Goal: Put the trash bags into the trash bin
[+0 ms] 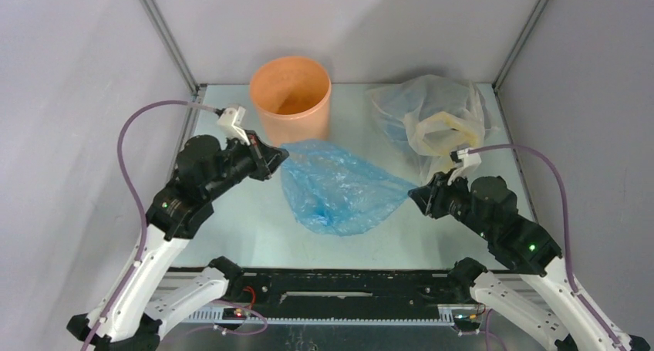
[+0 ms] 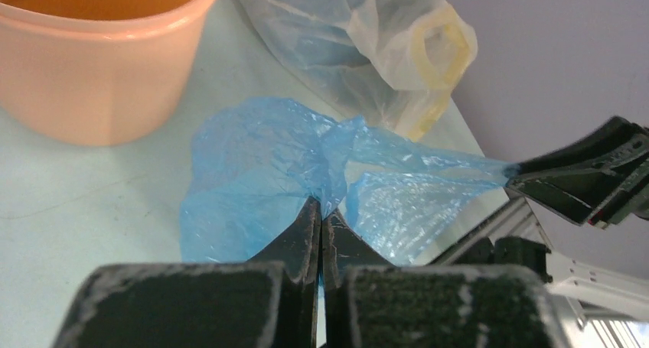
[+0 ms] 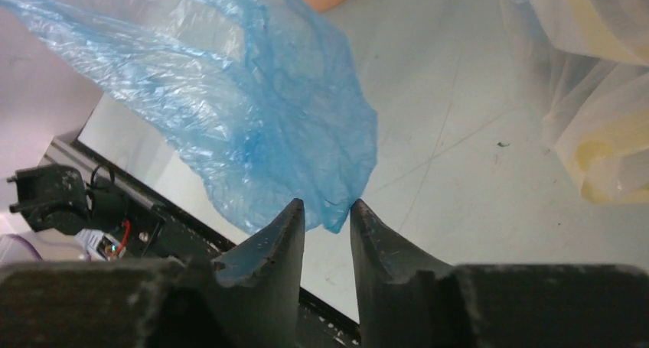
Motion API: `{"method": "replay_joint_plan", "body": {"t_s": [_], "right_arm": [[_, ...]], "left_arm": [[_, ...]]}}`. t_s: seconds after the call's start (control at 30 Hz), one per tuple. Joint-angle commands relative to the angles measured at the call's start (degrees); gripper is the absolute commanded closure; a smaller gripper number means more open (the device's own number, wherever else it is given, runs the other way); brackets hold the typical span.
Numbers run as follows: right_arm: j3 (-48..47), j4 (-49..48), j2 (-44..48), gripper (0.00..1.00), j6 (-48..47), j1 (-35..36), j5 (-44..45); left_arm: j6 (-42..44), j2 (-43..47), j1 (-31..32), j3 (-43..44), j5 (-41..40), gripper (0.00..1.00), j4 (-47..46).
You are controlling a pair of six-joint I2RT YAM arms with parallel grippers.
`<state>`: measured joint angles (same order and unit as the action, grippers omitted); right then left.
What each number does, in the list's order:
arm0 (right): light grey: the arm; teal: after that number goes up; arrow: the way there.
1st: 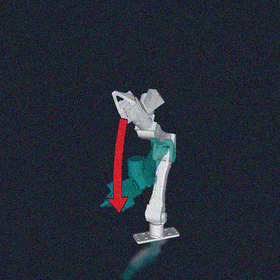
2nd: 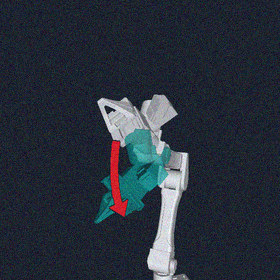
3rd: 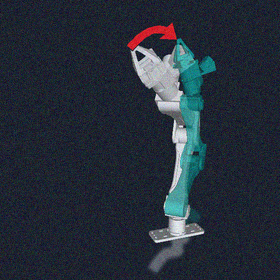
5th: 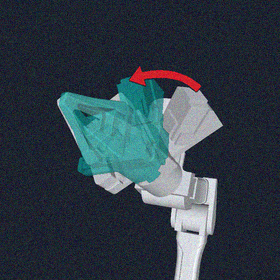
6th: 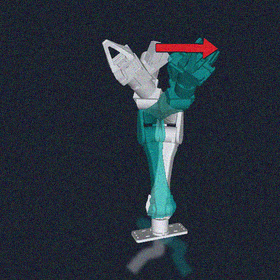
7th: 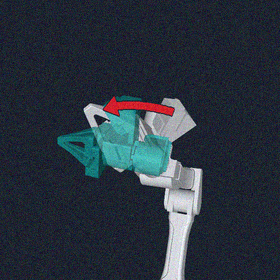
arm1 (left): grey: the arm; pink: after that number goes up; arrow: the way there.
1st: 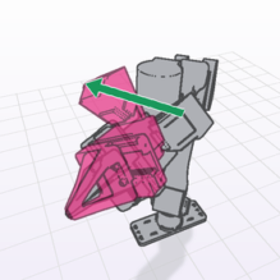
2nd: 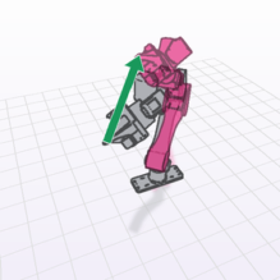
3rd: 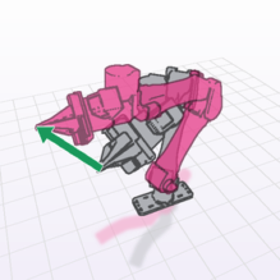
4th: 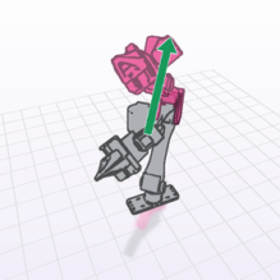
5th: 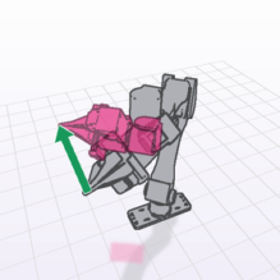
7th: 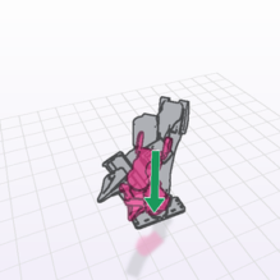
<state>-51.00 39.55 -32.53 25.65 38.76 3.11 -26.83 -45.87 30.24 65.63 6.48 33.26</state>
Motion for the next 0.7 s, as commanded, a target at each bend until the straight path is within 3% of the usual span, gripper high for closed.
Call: {"method": "replay_joint_plan", "body": {"t_s": [0.0, 0.23, 0.43, 0.47, 0.5, 0.6, 0.67], "right_arm": [[3.42, -2.04, 1.04, 0.6, -2.36, -0.09, -6.02], [4.29, -11.55, -0.92, 0.41, -7.67, 2.35, -11.44], [3.15, -19.49, -8.1, 0.26, -12.18, 9.81, -5.85], [3.1, -24.08, -11.84, 0.28, -14.37, 13.48, -4.1], [3.11, -26.37, -13.78, 0.39, -15.19, 14.78, -3.28], [3.1, -33.0, -19.27, 0.98, -16.44, 16.67, 0.97], [3.06, -37.45, -22.11, 1.0, -16.83, 16.6, 1.3]], "left_arm": [[1.08, -1.05, -0.27, -4.08, 8.17, 1.0, -4.04], [0.88, -2.78, -0.27, -6.55, 11.1, 1.0, -6.17], [1.32, -4.67, -0.27, -6.61, 12.39, 1.0, -6.18], [0.49, -5.29, -0.27, -6.4, 12.71, 1.0, -6.61], [0.06, -5.55, -0.27, -6.28, 13.64, 1.0, -7.15], [-0.66, -6.13, -0.29, -5.92, 15.18, 1.0, -7.99], [-0.69, -6.21, -0.27, -5.94, 15.16, 1.0, -7.91]]}}
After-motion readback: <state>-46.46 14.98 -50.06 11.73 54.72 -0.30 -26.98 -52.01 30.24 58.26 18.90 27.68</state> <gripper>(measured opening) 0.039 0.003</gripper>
